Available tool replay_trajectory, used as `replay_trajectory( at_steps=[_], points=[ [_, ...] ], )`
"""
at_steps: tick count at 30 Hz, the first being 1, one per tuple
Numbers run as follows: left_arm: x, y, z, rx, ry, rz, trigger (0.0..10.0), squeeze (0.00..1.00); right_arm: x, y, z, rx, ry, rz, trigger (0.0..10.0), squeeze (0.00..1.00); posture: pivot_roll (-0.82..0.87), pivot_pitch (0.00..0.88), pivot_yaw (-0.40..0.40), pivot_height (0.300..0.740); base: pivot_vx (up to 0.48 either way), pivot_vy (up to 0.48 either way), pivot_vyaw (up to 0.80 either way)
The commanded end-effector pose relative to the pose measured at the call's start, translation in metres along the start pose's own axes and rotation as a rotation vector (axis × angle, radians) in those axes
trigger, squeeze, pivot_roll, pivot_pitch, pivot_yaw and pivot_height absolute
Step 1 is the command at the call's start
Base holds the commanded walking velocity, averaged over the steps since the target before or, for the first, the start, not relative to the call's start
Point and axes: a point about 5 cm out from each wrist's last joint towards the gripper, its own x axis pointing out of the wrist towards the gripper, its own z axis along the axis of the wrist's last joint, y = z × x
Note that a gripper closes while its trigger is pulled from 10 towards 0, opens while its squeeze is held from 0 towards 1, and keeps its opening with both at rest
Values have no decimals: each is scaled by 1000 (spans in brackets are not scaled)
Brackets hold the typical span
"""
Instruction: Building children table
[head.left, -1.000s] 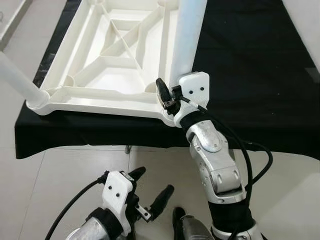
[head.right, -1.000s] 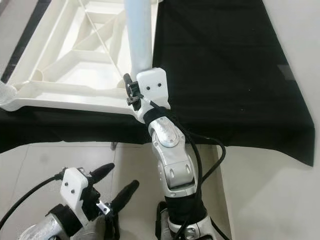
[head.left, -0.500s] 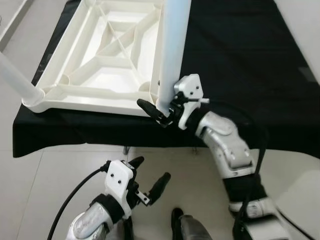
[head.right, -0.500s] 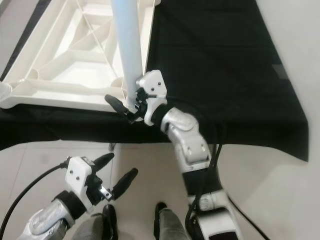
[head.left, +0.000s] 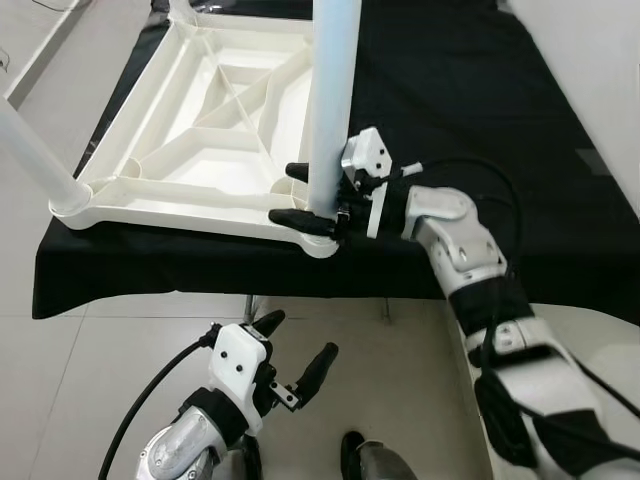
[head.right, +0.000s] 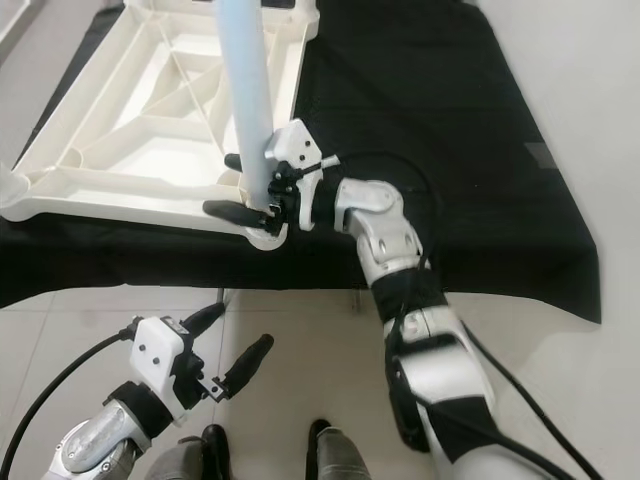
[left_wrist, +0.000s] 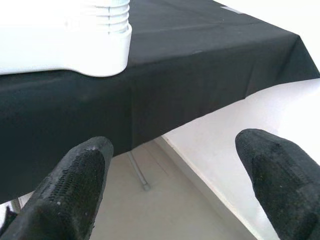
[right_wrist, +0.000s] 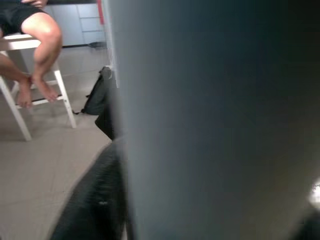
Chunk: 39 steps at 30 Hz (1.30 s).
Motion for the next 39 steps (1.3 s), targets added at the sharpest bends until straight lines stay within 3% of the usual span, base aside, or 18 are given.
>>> replay_trajectory(
  at_steps=[1, 7, 11, 12, 13, 14, 15, 17, 18, 20, 26, 27, 30, 31, 32, 33, 38, 39],
  points=[
    [-8, -2, -11, -33, 38, 10, 10000, 0, 5, 6, -5, 14, -5, 71, 0, 0, 66, 208, -61, 740, 0, 0, 0],
    [-15, 1, -16, -80, 44, 40, 10000, 0, -3, 2, -13, 26, 29, 45, 0, 0, 48, 208, -56, 740, 0, 0, 0],
    [-14, 1, -17, -99, 33, 54, 10000, 0, -23, -8, -37, 61, 155, -236, 0, 0, 22, 216, -70, 740, 0, 0, 0],
    [-14, 1, -17, -99, 33, 54, 10000, 0, -23, -8, -37, 61, 155, -236, 0, 0, 22, 216, -70, 740, 0, 0, 0],
    [-14, 1, -17, -97, 31, 54, 10000, 0, -30, -10, -50, 72, 227, -381, 0, 0, 21, 218, -73, 740, 0, 0, 0],
    [-14, 1, -17, -97, 31, 54, 10000, 0, -30, -10, -50, 72, 227, -381, 0, 0, 21, 218, -73, 740, 0, 0, 0],
    [-16, 0, -17, -95, 28, 53, 10000, 0, -46, -8, -69, 152, 252, -834, 0, 0, 2, 222, -81, 740, 0, 0, 0],
    [-16, 2, -15, -92, 23, 53, 10000, 0, -50, 47, -96, 276, 321, -990, 0, 0, 13, 249, -58, 740, 0, 0, 0],
    [-16, 2, -15, -92, 23, 53, 10000, 0, -50, 47, -96, 276, 321, -990, 0, 0, 13, 249, -58, 740, 0, 0, 0],
    [-16, 4, -14, -90, 22, 50, 10000, 0, -38, 73, -99, 316, 301, -967, 0, 0, -16, 229, -34, 740, 0, 0, 0],
    [-10, 6, -15, -83, 23, 23, 10000, 0, -3, 59, -97, 273, 261, -853, 0, 0, 14, 230, -39, 740, 0, 0, 0],
    [-9, 7, -15, -80, 21, 25, 10000, 0, 4, 52, -93, 246, 241, -841, 10000, 0, 21, 227, -41, 740, 0, 0, 0],
    [-8, 7, -15, -72, 16, 35, 10000, 0, 13, 46, -84, 192, 210, -809, 10000, 0, 34, 224, -47, 740, 0, 0, 0],
    [-7, 7, -14, -69, 13, 41, 10000, 0, 16, 45, -81, 197, 188, -791, 10000, 557, 34, 224, -47, 740, 0, 0, 0],
    [-7, 7, -14, -69, 13, 41, 10000, 0, 16, 45, -81, 197, 188, -791, 10000, 557, 34, 224, -47, 740, 0, 0, 0],
    [-6, 8, -14, -65, 12, 46, 10000, 0, 18, 46, -76, 207, 162, -772, 10000, 1000, 45, 221, -50, 740, 0, 0, 0],
    [-5, 9, -16, -54, 14, 56, 10000, 0, 21, 43, -60, 230, 47, -665, 10000, 953, 56, 213, -53, 740, 0, 0, 0],
    [-5, 9, -17, -54, 16, 57, 10000, 0, 23, 45, -59, 220, 42, -570, 10000, 518, 59, 210, -51, 740, 0, 0, 0]
  ],
)
